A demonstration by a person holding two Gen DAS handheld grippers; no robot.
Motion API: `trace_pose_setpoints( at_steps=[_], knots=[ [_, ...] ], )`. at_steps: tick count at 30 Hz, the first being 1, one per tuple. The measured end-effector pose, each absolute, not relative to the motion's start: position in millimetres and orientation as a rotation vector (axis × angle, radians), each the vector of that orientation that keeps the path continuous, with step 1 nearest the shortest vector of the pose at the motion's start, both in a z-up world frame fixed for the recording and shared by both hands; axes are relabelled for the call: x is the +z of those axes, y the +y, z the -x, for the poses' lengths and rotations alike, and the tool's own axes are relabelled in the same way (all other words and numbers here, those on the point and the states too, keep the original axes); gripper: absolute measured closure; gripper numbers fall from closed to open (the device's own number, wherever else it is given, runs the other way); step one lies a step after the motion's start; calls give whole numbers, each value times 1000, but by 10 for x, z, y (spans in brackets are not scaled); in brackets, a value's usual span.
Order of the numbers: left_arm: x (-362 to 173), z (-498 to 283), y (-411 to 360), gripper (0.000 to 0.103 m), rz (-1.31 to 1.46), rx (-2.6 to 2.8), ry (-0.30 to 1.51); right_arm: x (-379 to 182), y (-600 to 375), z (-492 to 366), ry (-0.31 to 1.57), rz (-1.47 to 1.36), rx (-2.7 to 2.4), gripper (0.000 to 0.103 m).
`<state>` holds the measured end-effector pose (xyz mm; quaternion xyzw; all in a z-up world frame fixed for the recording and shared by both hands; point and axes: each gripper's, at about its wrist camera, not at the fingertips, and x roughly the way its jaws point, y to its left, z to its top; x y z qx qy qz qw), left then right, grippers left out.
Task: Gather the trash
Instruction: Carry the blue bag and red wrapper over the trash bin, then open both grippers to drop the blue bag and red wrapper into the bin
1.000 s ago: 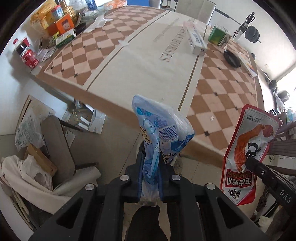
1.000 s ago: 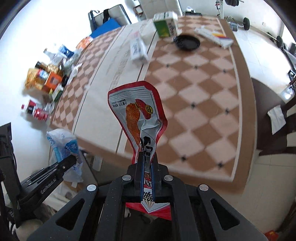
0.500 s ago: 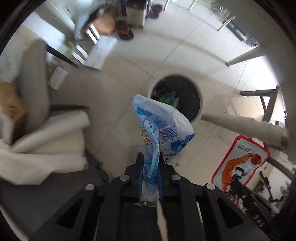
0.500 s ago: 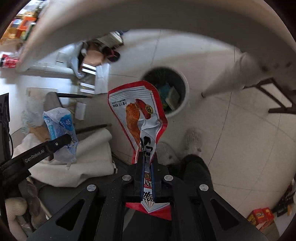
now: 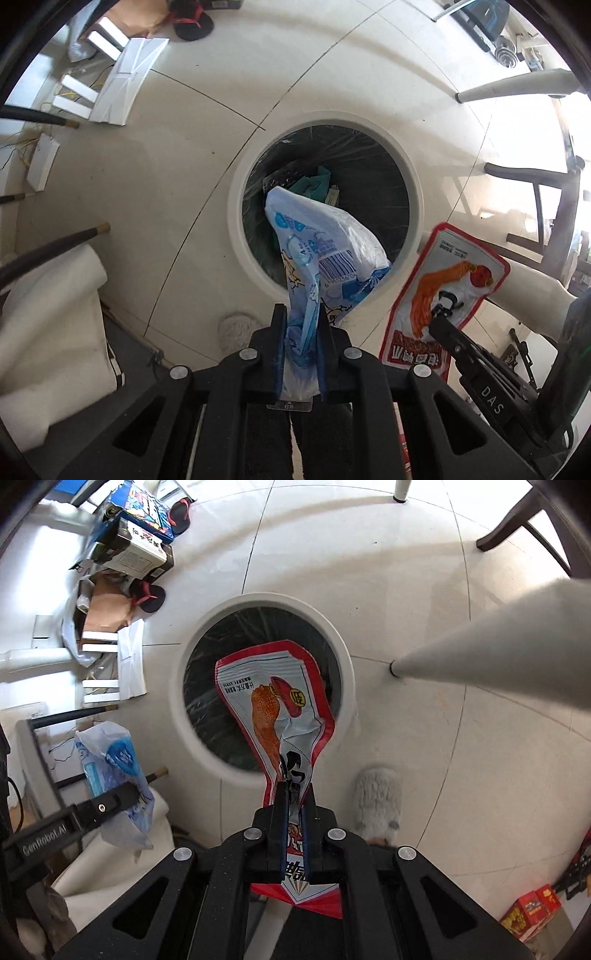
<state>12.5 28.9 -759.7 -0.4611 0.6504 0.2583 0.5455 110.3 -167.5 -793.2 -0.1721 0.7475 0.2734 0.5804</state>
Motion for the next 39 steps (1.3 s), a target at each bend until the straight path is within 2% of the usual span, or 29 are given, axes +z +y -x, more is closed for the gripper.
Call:
trace_pose_setpoints(
  at_steps=[4, 5, 6, 7, 8, 9, 11, 13, 15, 16, 17, 30, 39],
  knots=[
    [-7620, -99, 346, 84, 1084, 613, 1530, -8118, -1528, -1176, 1772, 412, 651, 96],
    [-7609, -84, 361, 71, 1080, 620, 1526, -8167, -1517, -1190, 1784, 409, 646, 95],
    [-7586, -71, 365, 53, 1071, 625, 1521, -8204, -1508, -1198, 1791, 413, 642, 95],
    [-7552, -51, 360, 42, 1060, 638, 1515, -8240, -1464, -1192, 1791, 420, 639, 95],
    [-7556, -42, 382, 23, 1050, 653, 1510, -8248, -1479, -1200, 1784, 427, 634, 88],
    [-7536, -24, 383, 15, 1040, 662, 1506, -8254, -1490, -1207, 1782, 429, 628, 81],
    [-7514, 20, 377, 14, 1018, 678, 1512, -8261, -1485, -1197, 1780, 427, 616, 55],
    [-7475, 64, 343, 1, 976, 700, 1530, -8241, -1474, -1150, 1762, 458, 609, 43],
    [-7425, 99, 298, 0, 926, 727, 1541, -8194, -1478, -1128, 1732, 502, 605, 25],
    [-7396, 120, 270, 0, 902, 738, 1546, -8156, -1485, -1113, 1715, 525, 605, 10],
    [-7372, 155, 248, 0, 886, 746, 1550, -8113, -1502, -1101, 1697, 548, 601, 2],
    [-6689, 609, -77, 0, 819, 804, 1564, -7396, -1809, -871, 1603, 605, 597, 0],
    [-5833, 805, -346, 0, 793, 808, 1540, -6430, -1999, -587, 1567, 597, 653, 0]
  ],
)
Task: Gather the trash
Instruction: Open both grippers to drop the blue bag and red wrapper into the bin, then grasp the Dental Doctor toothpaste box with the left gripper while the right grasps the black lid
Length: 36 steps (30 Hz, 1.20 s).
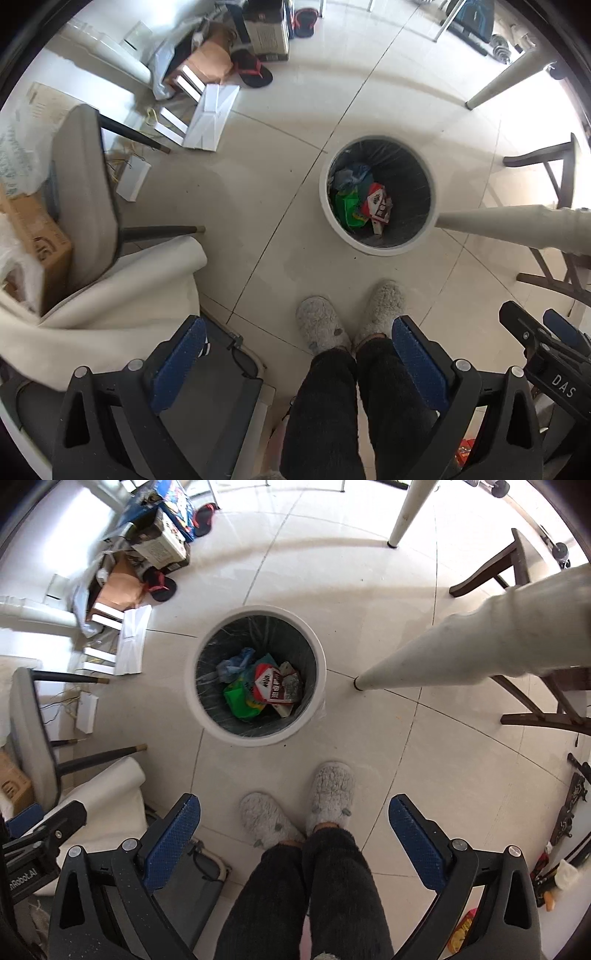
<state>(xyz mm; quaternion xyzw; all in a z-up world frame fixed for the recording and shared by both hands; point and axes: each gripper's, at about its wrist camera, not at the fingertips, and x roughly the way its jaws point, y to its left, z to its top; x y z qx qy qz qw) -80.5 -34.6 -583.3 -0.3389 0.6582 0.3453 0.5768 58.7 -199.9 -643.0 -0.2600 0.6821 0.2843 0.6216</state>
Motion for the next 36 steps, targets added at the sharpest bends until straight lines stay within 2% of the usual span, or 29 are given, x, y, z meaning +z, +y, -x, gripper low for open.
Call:
trace_pose_setpoints(
  at_steps=[15, 23, 29, 36],
  knots=[
    [-4078, 788, -649, 0, 701, 789, 1389, -4271, -2395, -617, 1473, 514, 735, 0],
    [-3145, 298, -422, 0, 604, 838, 1237, -3246, -2412, -1073, 1437, 345, 775, 0],
    [-2716, -447, 0, 0, 511, 897, 1170, -2854, -2160, -1786, 1434, 214, 759, 0],
    [-2728, -1611, 715, 0, 509, 893, 1219, -2892, -1580, -3180, 1457, 144, 699, 0]
  ],
)
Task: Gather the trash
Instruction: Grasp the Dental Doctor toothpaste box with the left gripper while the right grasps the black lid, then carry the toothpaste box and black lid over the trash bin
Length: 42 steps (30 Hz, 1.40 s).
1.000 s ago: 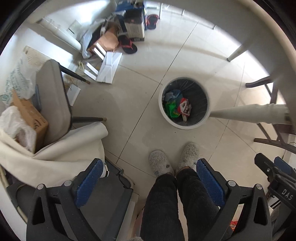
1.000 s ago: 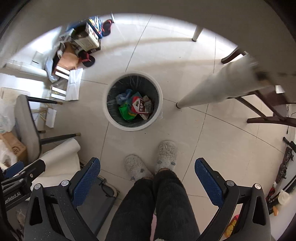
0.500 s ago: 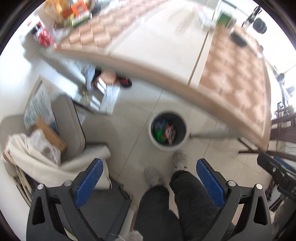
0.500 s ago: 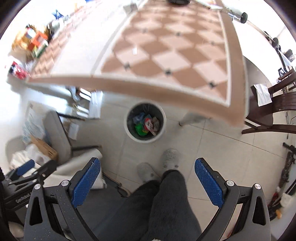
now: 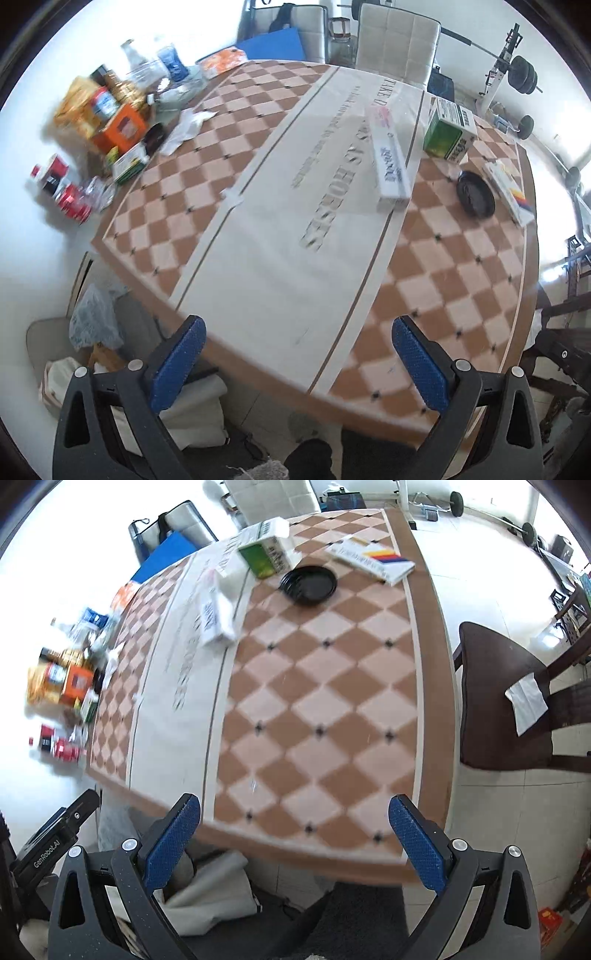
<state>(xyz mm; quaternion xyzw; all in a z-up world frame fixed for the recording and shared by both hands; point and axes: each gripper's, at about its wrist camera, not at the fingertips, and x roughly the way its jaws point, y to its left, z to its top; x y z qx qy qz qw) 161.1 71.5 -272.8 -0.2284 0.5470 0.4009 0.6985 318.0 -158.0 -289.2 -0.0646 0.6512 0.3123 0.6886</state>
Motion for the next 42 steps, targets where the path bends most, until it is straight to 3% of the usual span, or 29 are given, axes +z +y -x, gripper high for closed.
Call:
trace_pose_setpoints(
  at_steps=[8, 14, 16, 17, 18, 24, 26, 28, 31, 42],
  knots=[
    [-3362, -3002, 1494, 0, 576, 846, 1339, -3506, -645, -4772, 1501, 192, 634, 0],
    [-3953, -3609, 2000, 1, 691, 776, 1418, -3987, -1, -5277, 1553, 229, 640, 0],
    [-4070, -3682, 2094, 27, 688, 778, 1441, -4093, 144, -5334, 1561, 254, 648, 0],
    [-4115, -3690, 2129, 53, 690, 777, 1456, -4150, 217, -5354, 1568, 257, 660, 0],
    [-4131, -3671, 2156, 60, 706, 768, 1454, -4207, 280, -5365, 1575, 267, 661, 0],
    [-4009, -3373, 2129, 61, 644, 846, 1445, -4420, 512, -5301, 1590, 323, 657, 0],
    [-3961, -3237, 2069, 61, 616, 873, 1445, -4431, 564, -5262, 1560, 358, 643, 3],
    [-3902, -3110, 1992, 61, 584, 900, 1442, -4411, 637, -5194, 1503, 422, 627, 14],
    [-3795, -2902, 1861, 61, 558, 927, 1427, -4394, 677, -5136, 1482, 432, 639, 16],
    [-3220, -2231, 1080, 61, 464, 948, 1290, -3686, 232, -4303, 1342, 417, 728, 17]
  ],
)
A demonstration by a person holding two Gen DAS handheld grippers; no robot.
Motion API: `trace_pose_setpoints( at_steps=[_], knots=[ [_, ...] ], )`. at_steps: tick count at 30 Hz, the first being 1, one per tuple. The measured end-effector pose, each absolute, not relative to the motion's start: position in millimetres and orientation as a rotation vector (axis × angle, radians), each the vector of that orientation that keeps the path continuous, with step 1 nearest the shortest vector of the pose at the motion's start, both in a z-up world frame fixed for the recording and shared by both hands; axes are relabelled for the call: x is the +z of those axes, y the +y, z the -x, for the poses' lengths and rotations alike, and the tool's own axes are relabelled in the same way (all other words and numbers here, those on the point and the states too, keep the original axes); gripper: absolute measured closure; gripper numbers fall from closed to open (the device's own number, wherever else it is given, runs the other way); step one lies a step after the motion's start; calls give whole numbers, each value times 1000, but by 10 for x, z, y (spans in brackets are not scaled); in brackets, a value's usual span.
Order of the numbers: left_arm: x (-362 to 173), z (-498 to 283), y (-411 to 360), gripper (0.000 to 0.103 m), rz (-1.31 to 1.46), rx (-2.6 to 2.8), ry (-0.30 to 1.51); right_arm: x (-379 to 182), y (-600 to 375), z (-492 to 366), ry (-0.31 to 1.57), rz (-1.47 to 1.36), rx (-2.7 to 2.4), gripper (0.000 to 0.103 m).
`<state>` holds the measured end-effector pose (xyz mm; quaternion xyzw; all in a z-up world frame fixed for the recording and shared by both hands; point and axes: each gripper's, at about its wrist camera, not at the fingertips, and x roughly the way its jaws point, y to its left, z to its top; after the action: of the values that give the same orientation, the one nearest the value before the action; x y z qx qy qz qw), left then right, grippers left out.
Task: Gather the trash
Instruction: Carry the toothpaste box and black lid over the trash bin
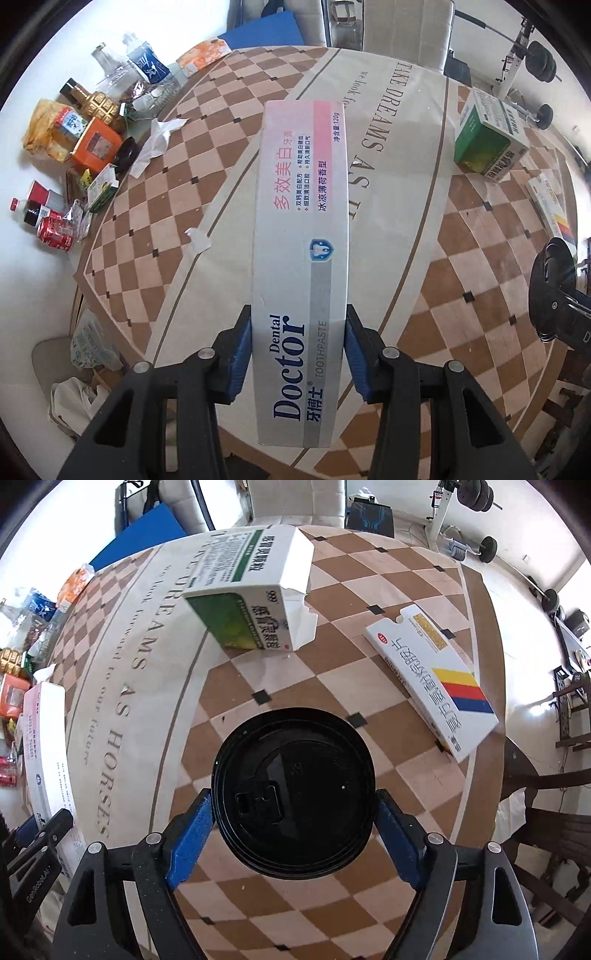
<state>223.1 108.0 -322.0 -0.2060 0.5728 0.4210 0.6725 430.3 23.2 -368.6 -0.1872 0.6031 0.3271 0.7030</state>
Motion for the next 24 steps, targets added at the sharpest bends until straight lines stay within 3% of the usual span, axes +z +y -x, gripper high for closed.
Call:
trace_pose_setpoints(
  at_steps=[12, 18, 24],
  knots=[
    [-2990, -578, 38, 61, 477, 893, 1198, -3030, -1425, -2399, 1284, 347, 785, 17],
    [-3252, 117, -432, 61, 512, 868, 1270, -3234, -2007, -1516, 1344, 364, 809, 17],
    [-3946, 521, -685, 61, 609, 843, 1426, -3793, -2342, -976, 1447, 453, 823, 17]
  ],
)
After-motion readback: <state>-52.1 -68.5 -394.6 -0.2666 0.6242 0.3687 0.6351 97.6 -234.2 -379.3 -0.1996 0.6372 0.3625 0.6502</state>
